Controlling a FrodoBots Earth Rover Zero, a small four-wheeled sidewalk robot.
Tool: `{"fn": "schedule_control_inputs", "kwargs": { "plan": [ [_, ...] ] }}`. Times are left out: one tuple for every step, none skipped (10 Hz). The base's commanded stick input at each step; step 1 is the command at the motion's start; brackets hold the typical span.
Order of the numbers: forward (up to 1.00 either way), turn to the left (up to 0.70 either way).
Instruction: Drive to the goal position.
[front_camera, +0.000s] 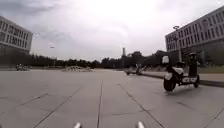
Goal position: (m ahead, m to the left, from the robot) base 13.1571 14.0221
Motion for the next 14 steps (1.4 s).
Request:
{"fn": "schedule_control_inputs", "kwargs": {
  "plan": [
    [0.45,0.00],
    [0.45,0.00],
    [0.45,0.00],
    [0.45,0.10],
    [0.45,0.27],
    [0.45,0.27],
    [0.45,0.27],
    [0.45,0.27],
    [0.45,0.27],
    [0.45,0.27],
    [0.45,0.00],
    [0.45,0.00],
    [0.45,0.00],
    [0.45,0.00]
  ]
}}
